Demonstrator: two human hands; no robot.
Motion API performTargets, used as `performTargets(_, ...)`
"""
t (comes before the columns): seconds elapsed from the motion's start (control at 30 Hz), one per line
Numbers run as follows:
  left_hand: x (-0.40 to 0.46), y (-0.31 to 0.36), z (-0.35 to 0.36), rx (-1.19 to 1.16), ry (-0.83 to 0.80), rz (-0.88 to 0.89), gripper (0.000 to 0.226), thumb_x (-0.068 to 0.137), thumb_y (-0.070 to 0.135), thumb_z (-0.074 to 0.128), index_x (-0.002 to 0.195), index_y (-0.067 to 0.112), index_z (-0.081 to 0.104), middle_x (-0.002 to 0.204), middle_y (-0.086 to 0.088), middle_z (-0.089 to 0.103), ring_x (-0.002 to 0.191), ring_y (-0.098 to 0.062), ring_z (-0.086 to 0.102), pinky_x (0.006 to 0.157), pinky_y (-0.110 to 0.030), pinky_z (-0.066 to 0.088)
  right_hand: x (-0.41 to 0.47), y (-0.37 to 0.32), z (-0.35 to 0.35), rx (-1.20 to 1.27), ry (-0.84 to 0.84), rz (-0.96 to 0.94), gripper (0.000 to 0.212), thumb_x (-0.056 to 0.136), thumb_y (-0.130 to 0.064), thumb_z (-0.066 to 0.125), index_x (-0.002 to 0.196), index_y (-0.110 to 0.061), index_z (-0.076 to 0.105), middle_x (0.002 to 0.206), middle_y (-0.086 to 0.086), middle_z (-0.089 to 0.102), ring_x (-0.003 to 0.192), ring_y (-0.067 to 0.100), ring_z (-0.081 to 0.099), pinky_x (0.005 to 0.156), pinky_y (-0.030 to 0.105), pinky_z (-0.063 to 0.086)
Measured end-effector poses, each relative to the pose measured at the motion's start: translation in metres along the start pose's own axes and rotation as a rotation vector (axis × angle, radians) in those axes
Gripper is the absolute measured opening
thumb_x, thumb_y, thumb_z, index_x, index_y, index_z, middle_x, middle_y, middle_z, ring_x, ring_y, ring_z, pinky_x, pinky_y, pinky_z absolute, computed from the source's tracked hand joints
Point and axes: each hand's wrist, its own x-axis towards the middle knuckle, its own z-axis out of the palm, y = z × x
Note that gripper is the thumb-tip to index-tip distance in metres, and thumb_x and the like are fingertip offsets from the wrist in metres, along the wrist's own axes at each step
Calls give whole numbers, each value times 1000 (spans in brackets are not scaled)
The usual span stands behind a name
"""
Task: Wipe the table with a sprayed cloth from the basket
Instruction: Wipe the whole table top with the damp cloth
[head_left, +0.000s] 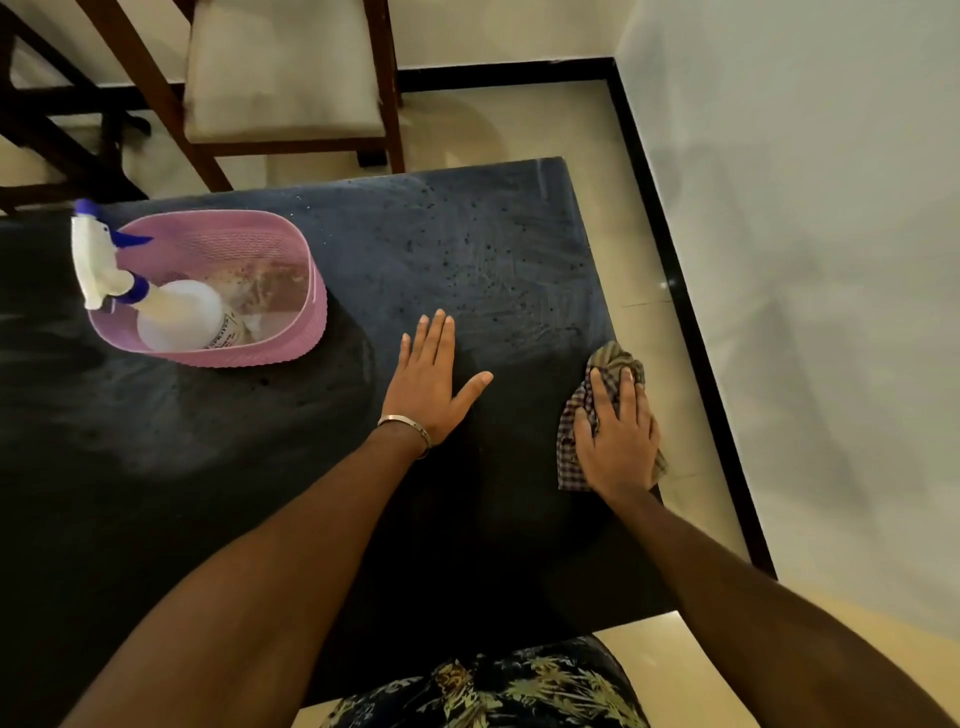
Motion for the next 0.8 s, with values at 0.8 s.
performTargets(0.8,150,-45,-37,31,135,18,89,92,69,17,154,7,1,163,-9,-3,149,-23,-9,122,-44,-2,214,-91,-30,-1,30,-160,61,101,-52,33,158,-38,16,167,6,12,152,31,14,121,51,16)
